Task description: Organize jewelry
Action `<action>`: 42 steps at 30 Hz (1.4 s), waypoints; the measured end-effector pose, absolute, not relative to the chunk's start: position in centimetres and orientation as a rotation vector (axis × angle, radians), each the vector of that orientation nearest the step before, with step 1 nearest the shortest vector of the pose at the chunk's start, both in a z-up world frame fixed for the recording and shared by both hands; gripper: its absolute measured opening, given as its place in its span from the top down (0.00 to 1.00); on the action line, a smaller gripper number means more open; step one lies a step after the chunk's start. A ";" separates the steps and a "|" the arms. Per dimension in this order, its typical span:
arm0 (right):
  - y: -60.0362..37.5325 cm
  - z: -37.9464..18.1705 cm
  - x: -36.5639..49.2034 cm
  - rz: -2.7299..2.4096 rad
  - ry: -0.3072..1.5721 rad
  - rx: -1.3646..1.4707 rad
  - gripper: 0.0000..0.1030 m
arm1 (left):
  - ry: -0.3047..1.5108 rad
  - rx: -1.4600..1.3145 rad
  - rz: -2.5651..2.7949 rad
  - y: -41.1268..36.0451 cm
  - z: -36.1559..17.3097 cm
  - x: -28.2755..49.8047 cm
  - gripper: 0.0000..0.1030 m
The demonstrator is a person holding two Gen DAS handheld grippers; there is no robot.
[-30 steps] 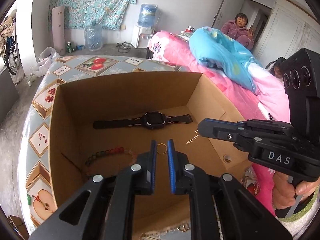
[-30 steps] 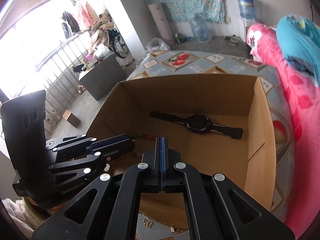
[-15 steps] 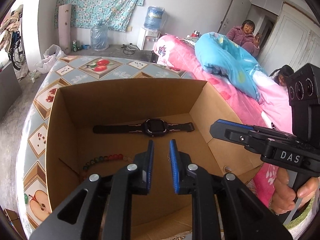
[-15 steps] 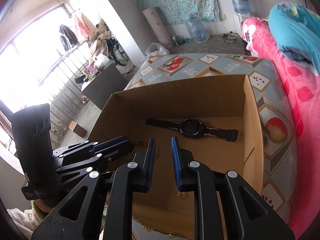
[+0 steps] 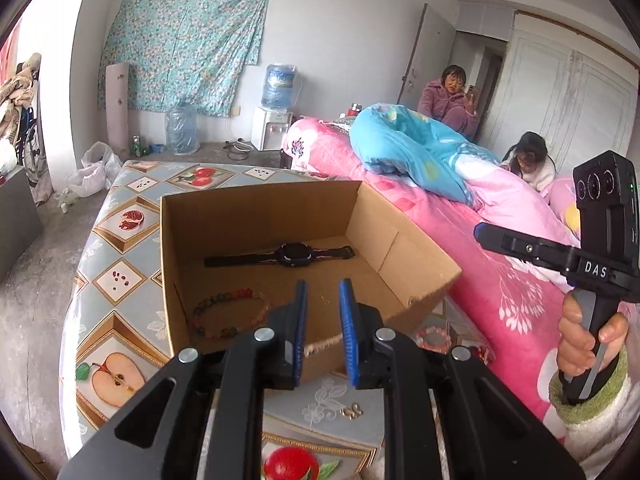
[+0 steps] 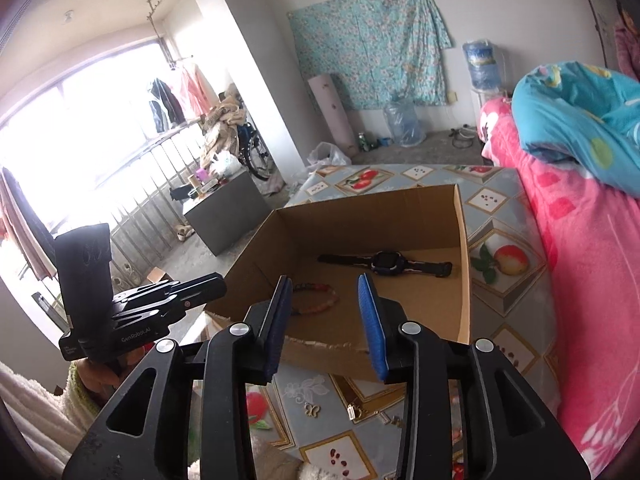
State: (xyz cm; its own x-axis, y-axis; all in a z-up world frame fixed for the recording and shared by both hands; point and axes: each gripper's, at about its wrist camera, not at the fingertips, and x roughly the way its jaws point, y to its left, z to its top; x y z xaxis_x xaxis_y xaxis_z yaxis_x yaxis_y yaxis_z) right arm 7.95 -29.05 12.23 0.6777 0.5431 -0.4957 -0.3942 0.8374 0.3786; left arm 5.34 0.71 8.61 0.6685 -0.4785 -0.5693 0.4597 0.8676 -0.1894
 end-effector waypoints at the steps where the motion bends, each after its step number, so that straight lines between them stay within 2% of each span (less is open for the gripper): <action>1: -29.0 12.0 7.1 0.535 0.634 0.244 0.64 | 0.653 -0.024 -0.547 1.0 8.2 4.3 0.85; 6: -28.0 7.4 4.9 0.538 0.741 0.285 0.63 | 0.728 -0.027 -0.615 1.1 4.6 0.9 0.85; 10: -27.2 1.9 5.0 0.483 0.896 0.364 0.62 | 0.828 -0.024 -0.613 -0.4 0.6 0.7 0.85; 14: -26.7 -1.0 5.1 0.433 0.950 0.381 0.63 | 0.880 0.002 -0.607 -2.2 -2.1 1.3 0.85; 23: -24.6 -2.0 5.3 0.413 0.941 0.270 0.63 | 0.888 0.163 -0.561 -5.6 -4.6 2.9 0.76; 39: -25.2 -2.8 5.3 0.404 0.943 0.289 0.63 | 0.826 0.297 -0.532 -7.6 -5.4 3.0 0.76; 42: -25.5 -2.9 5.2 0.403 0.942 0.294 0.63 | 0.815 0.306 -0.544 -7.6 -5.5 3.0 0.81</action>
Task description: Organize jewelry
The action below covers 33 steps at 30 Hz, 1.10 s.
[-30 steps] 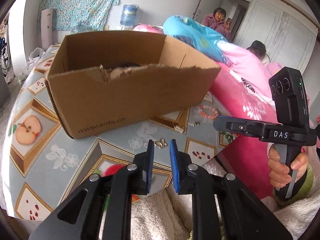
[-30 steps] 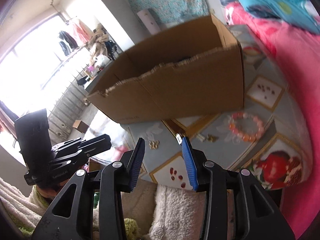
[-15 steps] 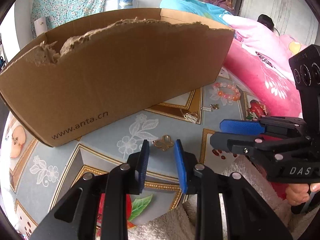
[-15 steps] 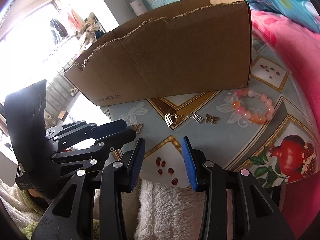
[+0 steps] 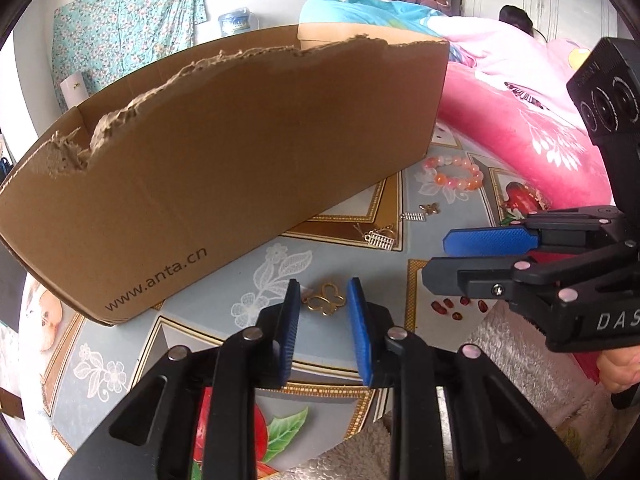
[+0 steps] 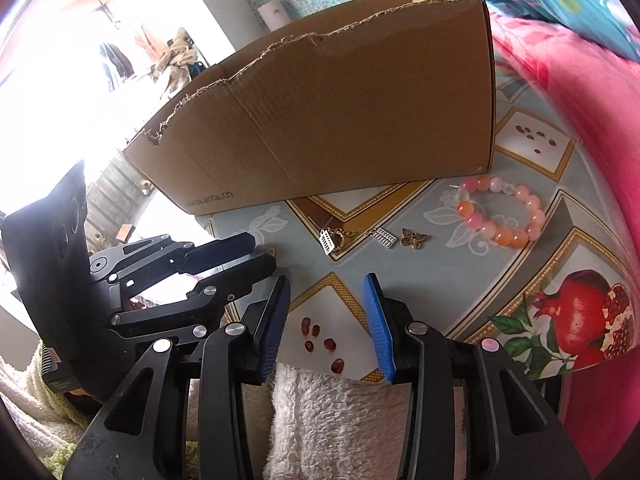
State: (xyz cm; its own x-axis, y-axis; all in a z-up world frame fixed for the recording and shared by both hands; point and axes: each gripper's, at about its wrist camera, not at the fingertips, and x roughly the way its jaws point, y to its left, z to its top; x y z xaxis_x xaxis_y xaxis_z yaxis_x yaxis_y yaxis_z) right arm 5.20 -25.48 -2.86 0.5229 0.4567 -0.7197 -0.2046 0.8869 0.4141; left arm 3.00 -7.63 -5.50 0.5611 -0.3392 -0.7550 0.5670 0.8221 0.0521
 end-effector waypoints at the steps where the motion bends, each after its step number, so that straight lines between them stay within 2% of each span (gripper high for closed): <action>1: -25.6 -2.9 5.2 0.402 0.942 0.294 0.63 | 0.813 0.308 -0.544 -7.6 -5.5 3.0 0.81; 17: -25.8 -2.5 5.1 0.409 0.940 0.284 0.63 | 0.796 0.253 -0.566 -6.6 -4.9 2.8 0.85; 22: -25.2 -2.5 5.1 0.417 0.942 0.278 0.63 | 0.817 0.288 -0.581 -6.8 -5.0 2.8 0.81; 33: -25.0 -2.6 5.5 0.429 0.945 0.276 0.63 | 0.846 0.337 -0.598 -6.9 -5.3 3.8 0.81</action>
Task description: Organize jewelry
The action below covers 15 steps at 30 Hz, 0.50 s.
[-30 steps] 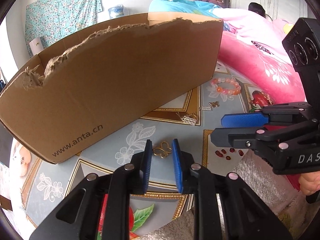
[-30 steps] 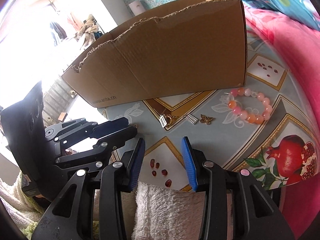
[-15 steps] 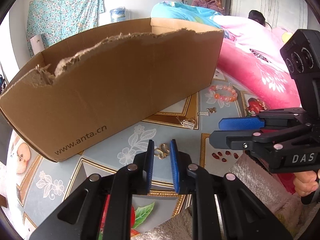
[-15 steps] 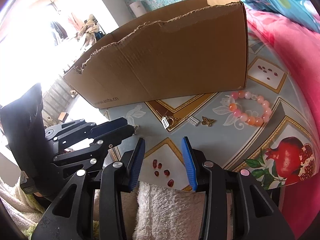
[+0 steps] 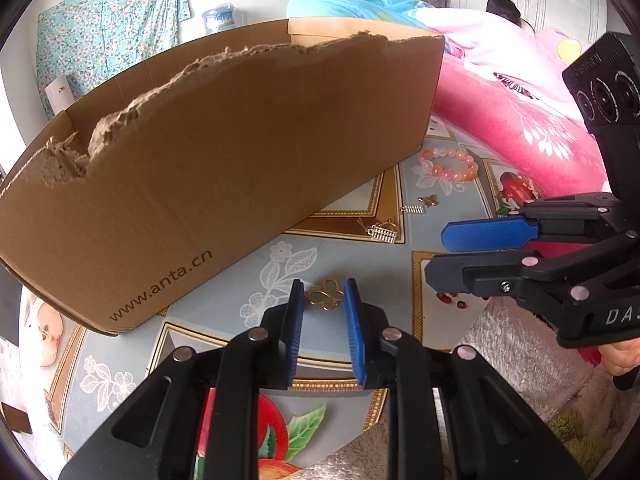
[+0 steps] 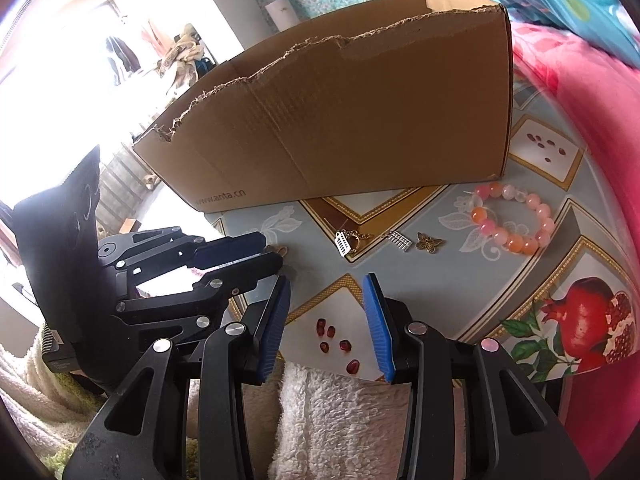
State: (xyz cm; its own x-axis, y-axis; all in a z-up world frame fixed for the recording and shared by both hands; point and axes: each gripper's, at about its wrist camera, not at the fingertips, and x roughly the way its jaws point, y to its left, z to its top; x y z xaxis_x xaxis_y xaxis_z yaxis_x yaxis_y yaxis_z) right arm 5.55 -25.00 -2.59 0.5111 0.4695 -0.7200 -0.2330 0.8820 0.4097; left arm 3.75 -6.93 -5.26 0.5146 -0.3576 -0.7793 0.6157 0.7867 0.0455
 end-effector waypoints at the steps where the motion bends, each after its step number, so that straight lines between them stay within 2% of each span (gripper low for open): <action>1: -25.1 -2.6 5.5 0.429 0.945 0.278 0.63 | 0.846 0.345 -0.605 -6.9 -5.3 3.8 0.81; 15: -26.2 -3.2 5.8 0.447 0.953 0.295 0.63 | 0.879 0.415 -0.642 -7.5 -5.1 4.6 0.71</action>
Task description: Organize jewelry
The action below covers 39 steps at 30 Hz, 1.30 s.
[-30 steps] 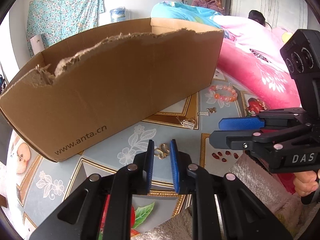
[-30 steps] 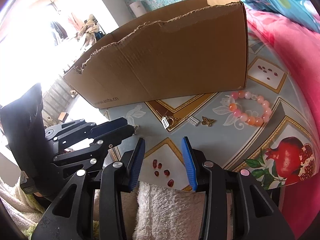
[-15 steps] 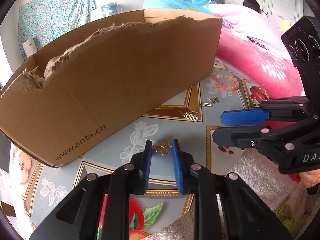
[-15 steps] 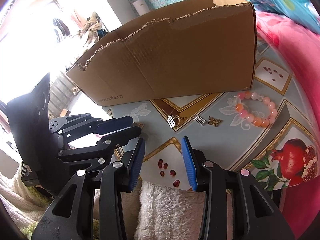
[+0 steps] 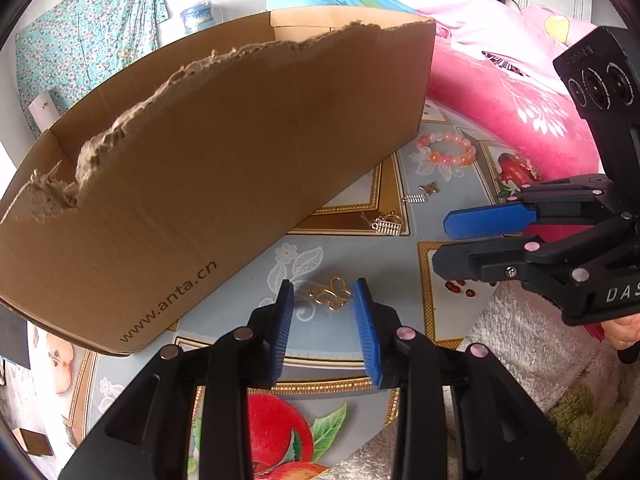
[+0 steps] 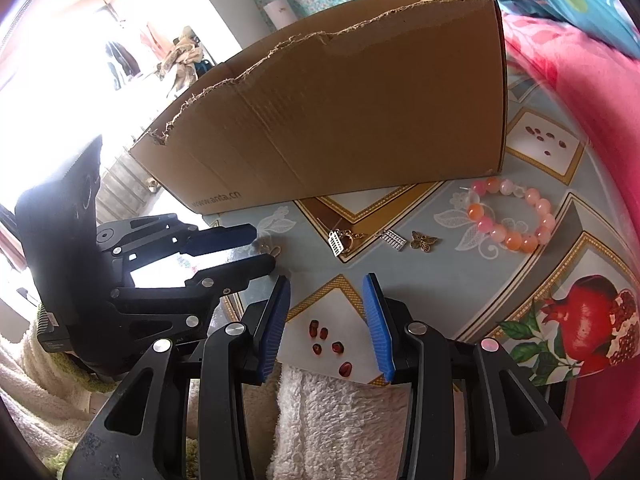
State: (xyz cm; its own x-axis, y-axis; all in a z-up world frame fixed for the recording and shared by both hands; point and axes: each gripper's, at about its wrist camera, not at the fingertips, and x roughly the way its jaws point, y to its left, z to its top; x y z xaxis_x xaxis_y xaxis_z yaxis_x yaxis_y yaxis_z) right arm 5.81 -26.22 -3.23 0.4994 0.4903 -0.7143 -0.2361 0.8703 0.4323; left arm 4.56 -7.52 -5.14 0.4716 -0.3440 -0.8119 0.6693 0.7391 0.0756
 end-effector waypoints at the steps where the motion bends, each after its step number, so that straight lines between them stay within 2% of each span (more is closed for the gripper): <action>1: -26.3 -3.2 5.8 0.449 0.952 0.296 0.63 | 0.885 0.410 -0.653 -7.5 -5.2 4.6 0.71; 8: -26.9 -3.2 5.8 0.455 0.946 0.303 0.63 | 0.904 0.416 -0.694 -7.6 -5.1 5.0 0.71; 12: -27.4 -3.2 5.5 0.453 0.942 0.310 0.63 | 0.898 0.434 -0.707 -7.9 -5.1 4.7 0.81; 31: -28.1 -1.8 4.6 0.400 0.901 0.246 0.64 | 0.877 0.277 -0.629 -5.9 -4.2 4.6 0.81; 36: -28.4 -2.0 5.3 0.356 0.922 0.210 0.77 | 0.862 0.183 -0.588 -4.3 -3.4 4.8 0.81; 39: -28.0 -2.2 5.4 0.333 0.925 0.172 0.79 | 0.861 0.151 -0.576 -3.8 -3.3 4.8 0.81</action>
State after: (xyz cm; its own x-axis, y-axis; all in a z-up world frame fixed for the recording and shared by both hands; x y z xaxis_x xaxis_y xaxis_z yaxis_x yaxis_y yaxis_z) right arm 5.41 -28.02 -2.20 0.5557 0.3535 -0.7525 -0.2069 0.9354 0.2866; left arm 4.82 -3.80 -3.27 0.5110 -0.4169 -0.7517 0.5358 0.8383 -0.1008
